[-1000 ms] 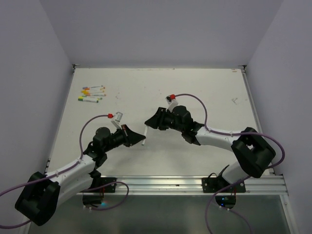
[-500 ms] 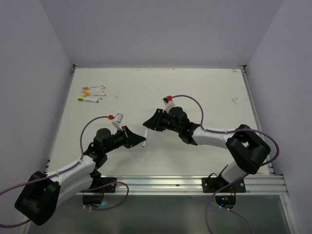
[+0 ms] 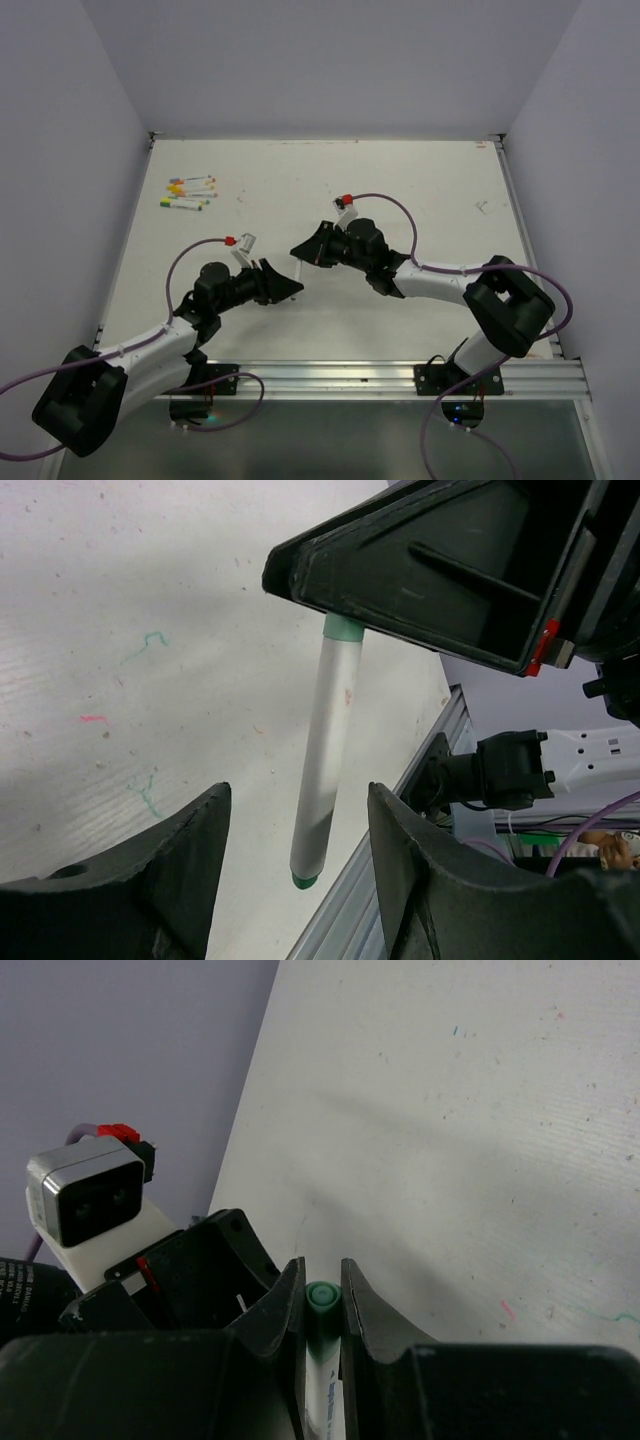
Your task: Open the pen caps
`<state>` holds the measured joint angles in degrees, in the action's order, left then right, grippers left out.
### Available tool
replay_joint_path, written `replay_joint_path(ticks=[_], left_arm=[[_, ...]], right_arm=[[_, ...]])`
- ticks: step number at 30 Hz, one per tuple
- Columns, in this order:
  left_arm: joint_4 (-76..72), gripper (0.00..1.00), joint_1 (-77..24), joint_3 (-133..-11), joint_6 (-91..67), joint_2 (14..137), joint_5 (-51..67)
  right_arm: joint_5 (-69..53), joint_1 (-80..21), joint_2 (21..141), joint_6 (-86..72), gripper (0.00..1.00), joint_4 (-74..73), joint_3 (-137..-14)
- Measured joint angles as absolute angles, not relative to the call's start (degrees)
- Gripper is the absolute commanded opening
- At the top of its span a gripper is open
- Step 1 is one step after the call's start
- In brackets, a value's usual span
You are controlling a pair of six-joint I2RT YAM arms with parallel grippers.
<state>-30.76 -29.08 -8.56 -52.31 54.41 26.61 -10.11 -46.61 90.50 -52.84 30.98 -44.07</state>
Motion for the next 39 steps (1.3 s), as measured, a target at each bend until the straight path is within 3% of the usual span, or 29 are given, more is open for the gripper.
replay_joint_path(ticks=[3,6,10,30,39], left_arm=[[-30.9,0.55,-29.1,-8.6,-52.3,55.4,26.7],[-31.7,0.42,-29.1,-8.6,-52.5,56.8,27.3],[-34.1,0.0,-29.5,-9.0,-53.3,57.8,29.3],[-30.8,0.0,-31.2,-12.6,-49.7,57.7,31.9],[-22.5,0.0,-30.8,-12.7,-48.5,54.4,29.2]], right_arm=[[-10.4,-46.6,90.5,-53.7,0.0,32.2,-44.0],[-10.6,-46.8,90.5,-54.5,0.0,33.1,-44.0],[-10.4,-46.9,90.5,-54.6,0.0,33.6,-43.8],[-1.0,-47.2,84.4,-59.0,0.0,43.8,-33.3],[3.5,-26.3,83.0,-60.4,0.0,46.4,-31.6]])
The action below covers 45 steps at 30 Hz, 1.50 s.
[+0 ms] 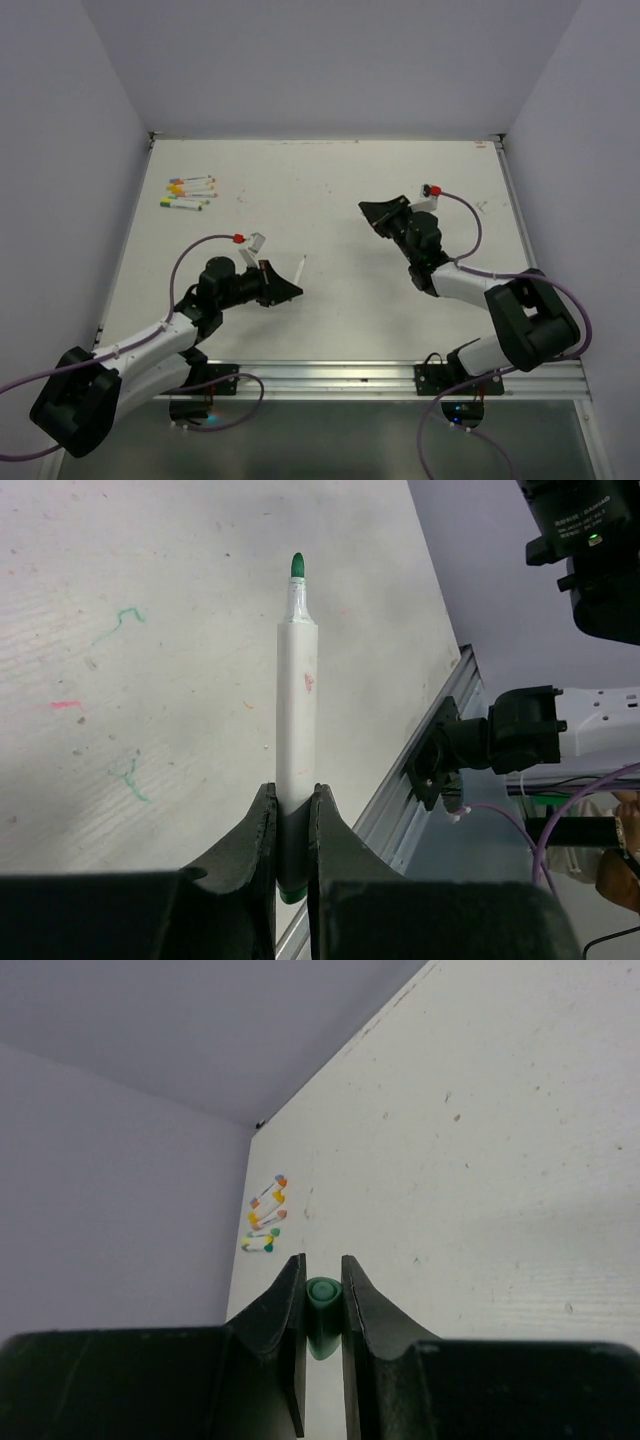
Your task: Open the pen caps
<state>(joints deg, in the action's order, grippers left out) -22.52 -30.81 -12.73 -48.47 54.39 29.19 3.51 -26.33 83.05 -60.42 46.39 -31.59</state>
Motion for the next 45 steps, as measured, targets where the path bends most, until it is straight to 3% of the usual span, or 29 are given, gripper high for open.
replay_joint_path(ticks=[7,18,23,34,45], left_arm=[[-13.4,0.0,-30.8,-16.8,-43.6,56.1,25.5],[-8.7,0.0,-30.8,-27.5,-39.1,68.9,19.5],[-9.1,0.0,-30.8,-27.9,-39.2,72.3,18.0],[-10.3,0.0,-30.8,-34.3,-38.4,82.3,18.5],[-11.0,0.0,-33.8,-22.6,-50.3,73.7,7.0]], right_arm=[[1.3,-27.7,79.4,-58.5,0.0,39.1,-31.6],[2.2,-27.8,65.0,-51.2,0.0,12.9,-29.7],[1.8,-27.8,68.4,-47.8,0.0,2.2,-31.9],[0.4,-31.4,77.9,-46.2,0.0,-3.6,-34.9],[4.8,-40.1,92.7,-43.5,0.0,-8.3,-47.5]])
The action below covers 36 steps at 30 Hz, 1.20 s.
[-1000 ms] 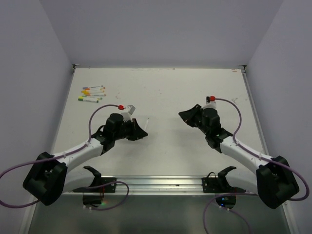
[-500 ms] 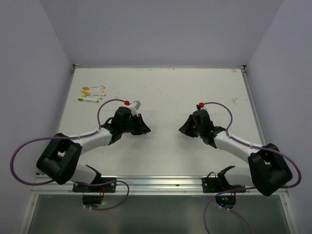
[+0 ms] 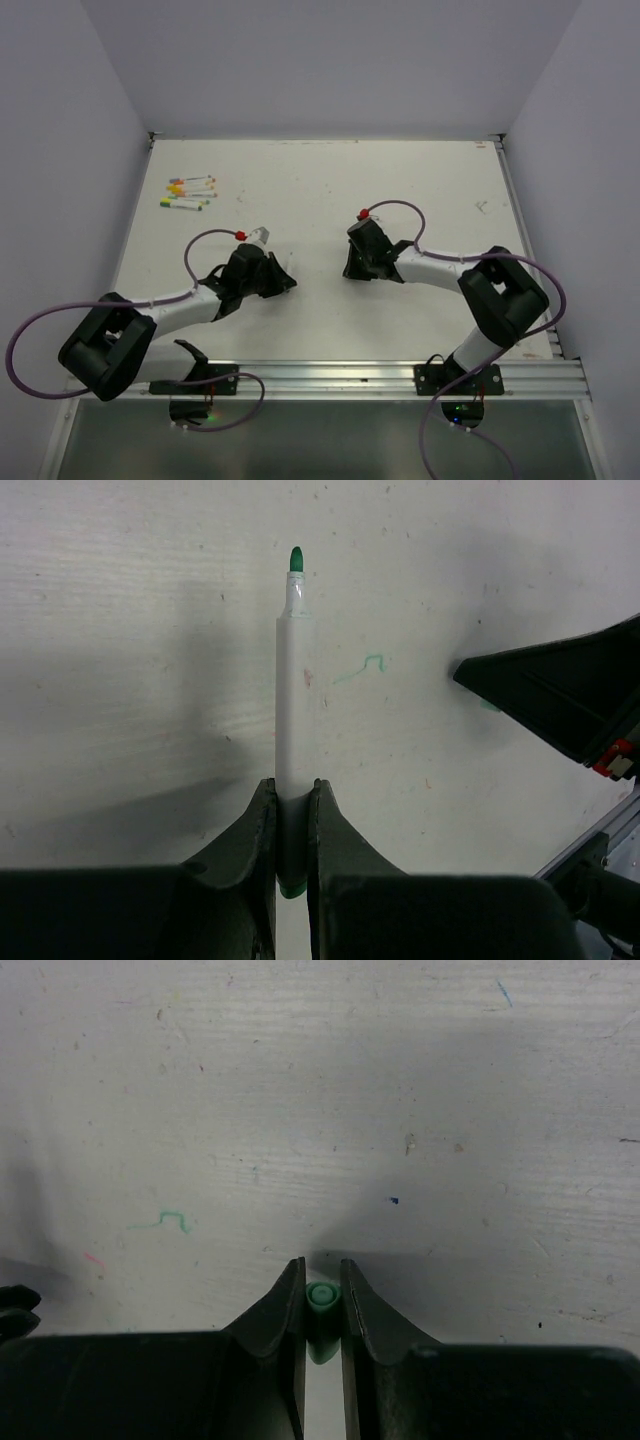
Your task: Open the pen caps
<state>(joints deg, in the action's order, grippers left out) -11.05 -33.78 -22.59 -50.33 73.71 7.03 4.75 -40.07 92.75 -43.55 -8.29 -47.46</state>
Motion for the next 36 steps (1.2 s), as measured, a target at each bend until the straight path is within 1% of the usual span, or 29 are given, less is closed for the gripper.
replay_joint_path(ticks=[2,7,8,9,13,15,17,20,21,22,23,27,28,31,32,34,35,36], left_arm=[[-10.6,0.0,-33.8,-22.7,-51.6,73.3,5.1],[-8.4,0.0,-34.2,-23.0,-53.6,73.3,1.0],[-8.1,0.01,-34.4,-23.0,-53.6,73.3,0.3],[-7.9,0.02,-34.7,-23.0,-53.7,73.3,-0.5],[-7.5,0.12,-35.0,-23.5,-54.0,73.9,-2.5],[-7.5,0.15,-35.1,-23.8,-54.0,75.0,-3.3],[-7.6,0.18,-35.1,-23.9,-54.4,76.1,-3.7],[-7.9,0.19,-35.1,-24.6,-54.5,77.2,-4.1],[-8.1,0.21,-35.2,-24.8,-54.5,77.5,-4.3],[-8.3,0.25,-35.2,-24.8,-54.7,77.7,-4.4],[-8.5,0.29,-35.3,-24.9,-54.8,77.9,-4.6],[-9.2,0.34,-35.4,-24.9,-55.4,77.9,-4.8],[-9.3,0.35,-35.4,-24.9,-55.5,77.9,-4.8],[-9.6,0.37,-35.4,-24.9,-55.5,78.0,-4.9],[-9.8,0.37,-35.4,-24.8,-55.5,78.0,-5.0],[-9.8,0.39,-35.4,-24.8,-55.5,78.0,-5.1],[-9.8,0.39,-35.4,-24.8,-55.5,77.9,-5.2],[-9.7,0.4,-35.4,-24.8,-55.5,77.7,-5.5]], right_arm=[[5.5,-40.1,94.3,-43.2,0.01,-9.0,-48.5],[7.2,-40.2,97.0,-41.6,0.08,-10.3,-51.9],[7.5,-40.2,97.6,-41.3,0.1,-10.6,-52.8],[7.9,-40.3,98.2,-41.1,0.15,-10.8,-53.5],[8.9,-40.9,98.9,-40.5,0.27,-11.6,-54.6],[9.6,-41.3,98.9,-40.3,0.32,-11.8,-54.7],[10.0,-41.6,99.0,-40.1,0.34,-12.1,-55.0],[10.7,-42.1,99.2,-39.9,0.38,-12.5,-55.4],[10.9,-42.2,99.2,-39.8,0.43,-12.4,-55.4],[11.0,-42.4,99.2,-39.9,0.45,-12.4,-55.4],[11.0,-42.5,99.2,-39.8,0.47,-12.3,-55.4],[11.0,-42.8,99.2,-39.6,0.52,-11.8,-55.4],[11.0,-42.7,99.2,-39.6,0.52,-11.8,-55.4],[11.1,-42.7,99.2,-39.4,0.59,-11.6,-55.4],[11.0,-42.8,99.2,-39.4,0.65,-11.4,-55.4],[11.2,-42.8,99.2,-39.2,0.7,-11.0,-55.5],[11.2,-42.8,99.1,-39.0,0.85,-10.8,-55.5],[11.4,-42.7,99.1,-39.1,0.89,-10.8,-55.5]])
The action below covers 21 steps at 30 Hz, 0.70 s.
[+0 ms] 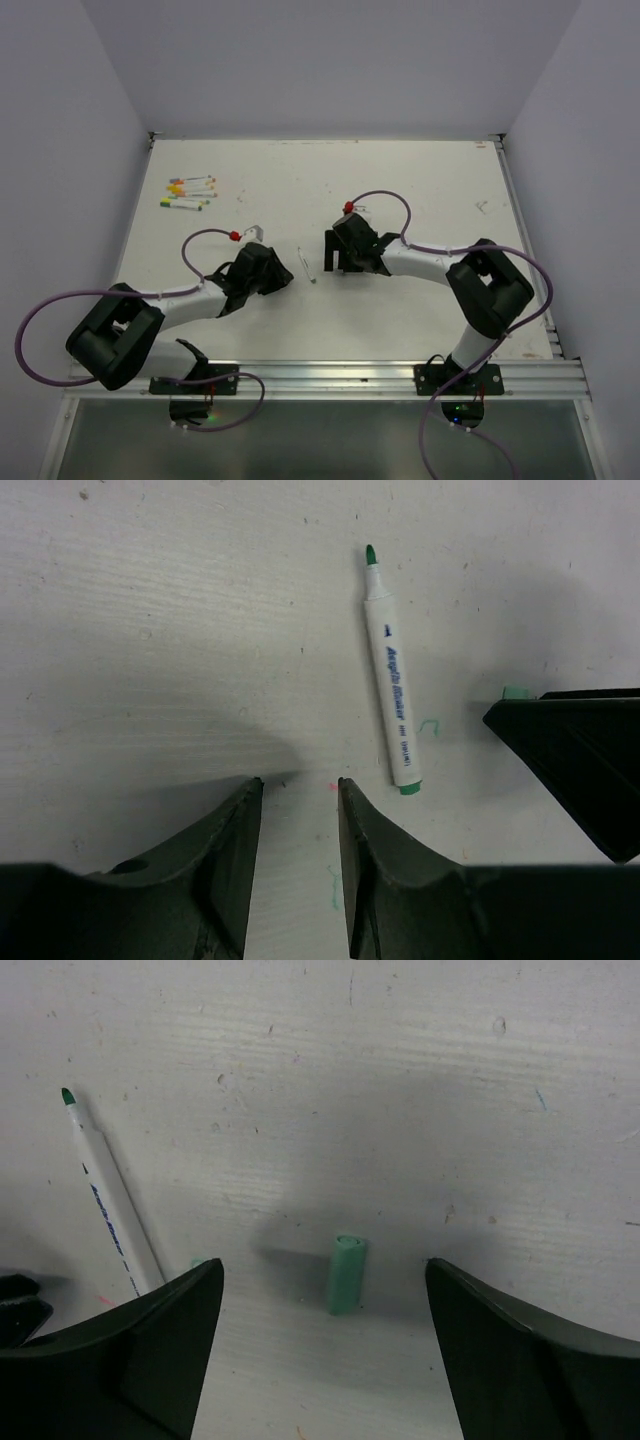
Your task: Open the pen caps
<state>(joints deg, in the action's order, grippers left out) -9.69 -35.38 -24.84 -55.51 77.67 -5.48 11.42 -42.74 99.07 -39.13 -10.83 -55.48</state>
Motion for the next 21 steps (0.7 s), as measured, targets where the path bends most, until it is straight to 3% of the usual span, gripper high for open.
replay_joint_path(ticks=[2,13,21], left_arm=[[-8.4,0.43,-35.4,-24.8,-55.2,76.7,-6.4],[0.9,0.43,-35.4,-27.9,-53.3,70.9,-10.5],[2.4,0.42,-35.4,-28.8,-52.7,72.0,-10.9]], right_arm=[[11.9,-42.7,98.6,-38.3,0.98,-11.4,-55.5],[14.2,-42.7,96.2,-33.7,0.98,-18.5,-58.4],[16.7,-42.7,103.9,-27.5,0.98,-21.1,-68.2]])
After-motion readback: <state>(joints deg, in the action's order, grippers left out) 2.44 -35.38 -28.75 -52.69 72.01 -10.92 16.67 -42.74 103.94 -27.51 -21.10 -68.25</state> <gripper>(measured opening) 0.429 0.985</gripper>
